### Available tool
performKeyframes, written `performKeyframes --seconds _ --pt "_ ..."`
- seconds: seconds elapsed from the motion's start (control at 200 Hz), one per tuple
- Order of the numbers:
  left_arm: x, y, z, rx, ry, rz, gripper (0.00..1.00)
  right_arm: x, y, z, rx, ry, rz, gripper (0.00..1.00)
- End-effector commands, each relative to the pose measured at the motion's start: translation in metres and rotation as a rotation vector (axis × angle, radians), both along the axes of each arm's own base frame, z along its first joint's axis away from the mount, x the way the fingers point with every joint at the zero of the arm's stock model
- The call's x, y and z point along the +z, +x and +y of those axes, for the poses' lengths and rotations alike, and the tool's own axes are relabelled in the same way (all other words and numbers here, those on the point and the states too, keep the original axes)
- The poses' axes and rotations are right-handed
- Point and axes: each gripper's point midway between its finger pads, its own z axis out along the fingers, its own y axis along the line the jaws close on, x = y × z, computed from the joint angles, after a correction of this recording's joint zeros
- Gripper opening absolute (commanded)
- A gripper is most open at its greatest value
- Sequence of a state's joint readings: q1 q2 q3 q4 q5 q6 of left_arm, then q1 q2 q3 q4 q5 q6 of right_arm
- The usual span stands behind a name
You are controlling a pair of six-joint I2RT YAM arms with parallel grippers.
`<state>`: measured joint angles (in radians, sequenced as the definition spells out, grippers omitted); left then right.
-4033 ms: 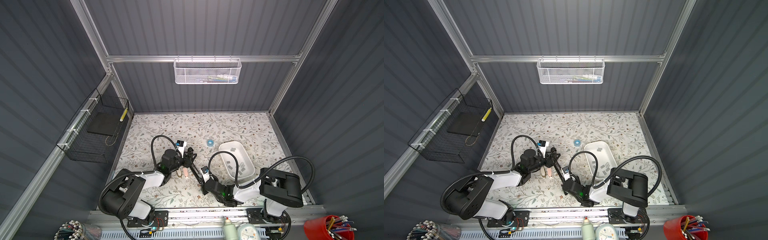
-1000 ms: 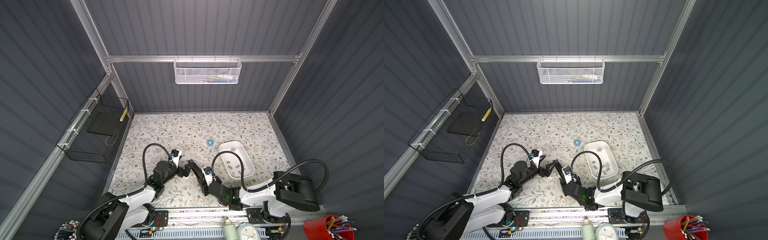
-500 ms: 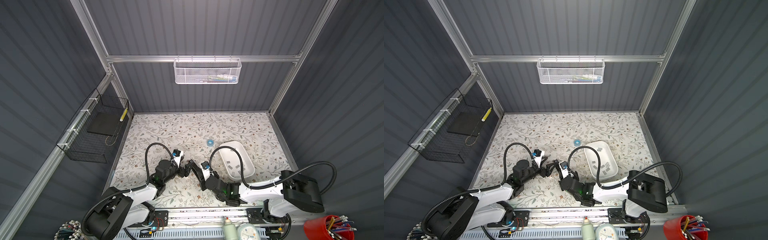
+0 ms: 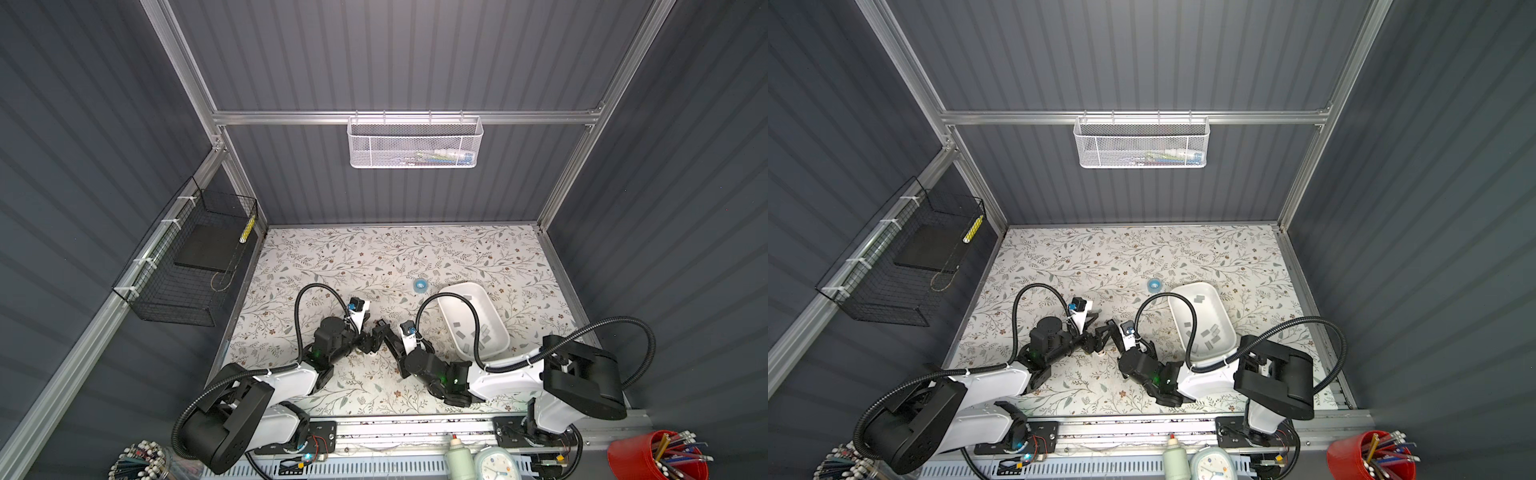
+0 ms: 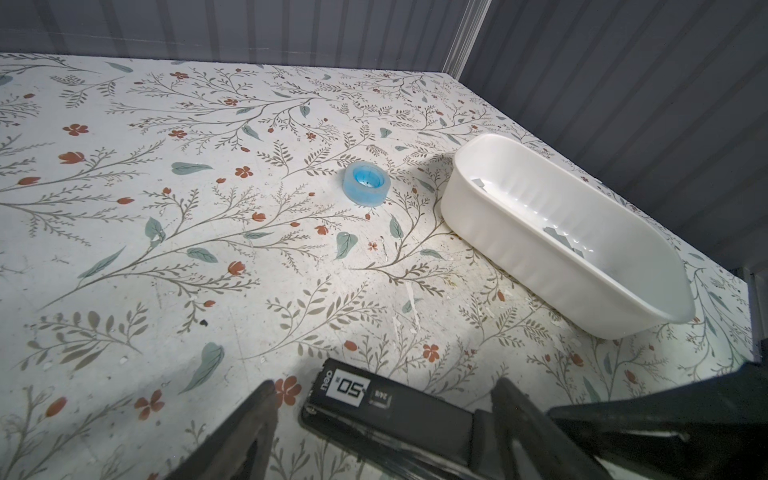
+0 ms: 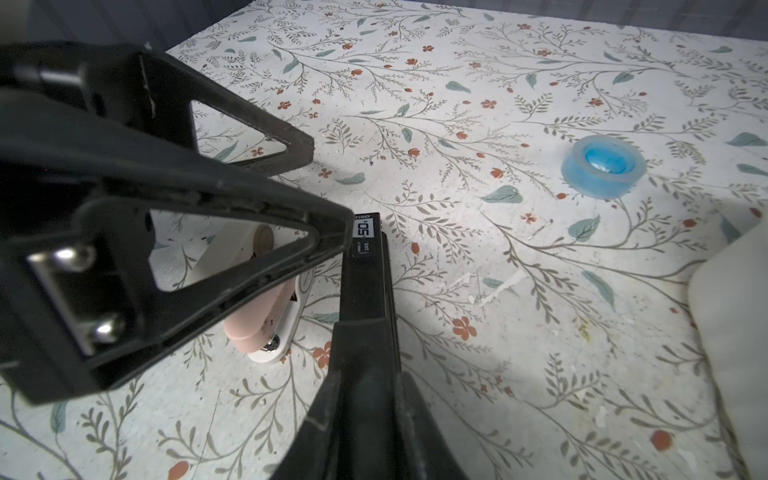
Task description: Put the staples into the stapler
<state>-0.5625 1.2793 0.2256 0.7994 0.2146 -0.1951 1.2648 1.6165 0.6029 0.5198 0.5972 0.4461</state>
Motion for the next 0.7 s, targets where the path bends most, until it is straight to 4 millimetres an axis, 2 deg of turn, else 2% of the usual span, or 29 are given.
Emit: performKeyframes --seconds 0.0,0.36,0.695 --pt "0.006 0.003 -0.006 -0.015 -0.025 0.009 0.81 -0.021 -0.004 -0.003 0.002 -0.034 0.05 0.24" --pt "-0.01 0.011 -0.019 -0.042 -0.022 0.045 0.8 -0.048 -0.01 -0.014 -0.023 -0.034 0.101 0.23" --pt "-0.024 0.018 -0.025 -0.041 0.005 0.066 0.79 -0.087 -0.02 -0.016 -0.038 -0.044 0.171 0.21"
